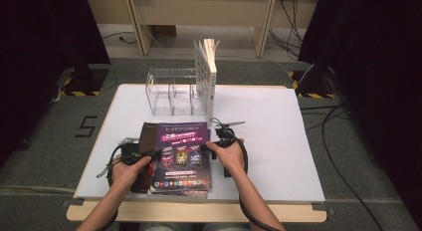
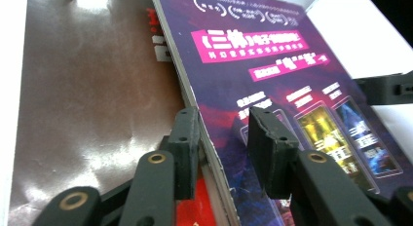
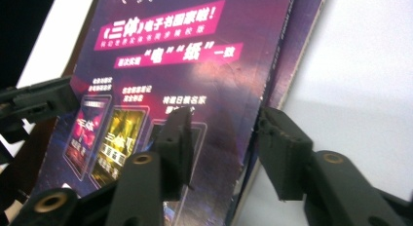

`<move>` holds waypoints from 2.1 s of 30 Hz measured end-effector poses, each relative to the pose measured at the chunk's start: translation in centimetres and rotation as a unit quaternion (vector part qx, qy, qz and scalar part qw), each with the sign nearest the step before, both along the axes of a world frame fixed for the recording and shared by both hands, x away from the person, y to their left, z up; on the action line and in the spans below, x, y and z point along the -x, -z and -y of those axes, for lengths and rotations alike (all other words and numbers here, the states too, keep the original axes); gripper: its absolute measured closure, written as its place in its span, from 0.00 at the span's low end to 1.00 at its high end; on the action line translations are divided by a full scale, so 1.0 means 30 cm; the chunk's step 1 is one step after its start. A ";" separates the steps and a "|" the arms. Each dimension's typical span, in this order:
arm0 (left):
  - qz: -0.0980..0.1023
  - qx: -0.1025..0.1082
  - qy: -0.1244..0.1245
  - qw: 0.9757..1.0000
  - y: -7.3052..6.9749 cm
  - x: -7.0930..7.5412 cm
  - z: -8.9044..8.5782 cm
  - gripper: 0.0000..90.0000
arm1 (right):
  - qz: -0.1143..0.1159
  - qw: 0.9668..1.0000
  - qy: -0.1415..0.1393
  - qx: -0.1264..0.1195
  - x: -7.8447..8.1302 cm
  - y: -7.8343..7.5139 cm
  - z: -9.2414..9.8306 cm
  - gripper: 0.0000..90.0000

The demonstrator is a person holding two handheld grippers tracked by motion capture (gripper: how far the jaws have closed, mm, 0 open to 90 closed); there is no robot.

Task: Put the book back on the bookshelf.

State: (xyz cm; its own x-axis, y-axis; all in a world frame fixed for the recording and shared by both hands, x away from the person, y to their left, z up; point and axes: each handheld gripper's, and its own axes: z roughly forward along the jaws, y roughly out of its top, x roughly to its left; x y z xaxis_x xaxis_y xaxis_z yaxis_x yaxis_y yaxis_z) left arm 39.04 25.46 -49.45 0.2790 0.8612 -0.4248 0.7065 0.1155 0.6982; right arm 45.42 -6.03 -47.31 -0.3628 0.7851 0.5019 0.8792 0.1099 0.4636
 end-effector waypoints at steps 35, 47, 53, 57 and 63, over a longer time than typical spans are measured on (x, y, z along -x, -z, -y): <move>0.014 -0.040 0.021 0.999 -0.025 -0.012 0.017 0.84 | -0.030 0.999 0.000 0.012 -0.038 0.002 0.005 0.58; 0.003 -0.033 0.019 0.999 -0.027 -0.013 0.013 0.84 | -0.041 0.999 0.006 0.021 -0.038 0.004 0.004 0.68; 0.006 -0.046 0.022 0.999 -0.033 -0.009 0.014 0.86 | -0.033 0.999 -0.005 0.028 -0.022 -0.024 0.006 0.77; 0.007 -0.055 0.021 0.998 -0.034 -0.009 0.019 0.86 | -0.035 0.999 -0.020 0.022 -0.028 -0.036 0.014 0.79; 0.006 -0.058 0.021 0.998 -0.036 -0.009 0.020 0.86 | -0.062 0.998 -0.018 -0.005 -0.041 -0.019 0.018 0.76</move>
State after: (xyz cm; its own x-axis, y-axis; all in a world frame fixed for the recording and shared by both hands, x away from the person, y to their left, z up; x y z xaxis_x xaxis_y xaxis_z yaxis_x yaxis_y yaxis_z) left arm 39.32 24.85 -48.38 0.3211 0.8919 -0.3185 0.7007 0.0025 0.7135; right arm 46.65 -6.57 -46.73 -0.3256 0.7675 0.5521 0.9254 0.1389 0.3526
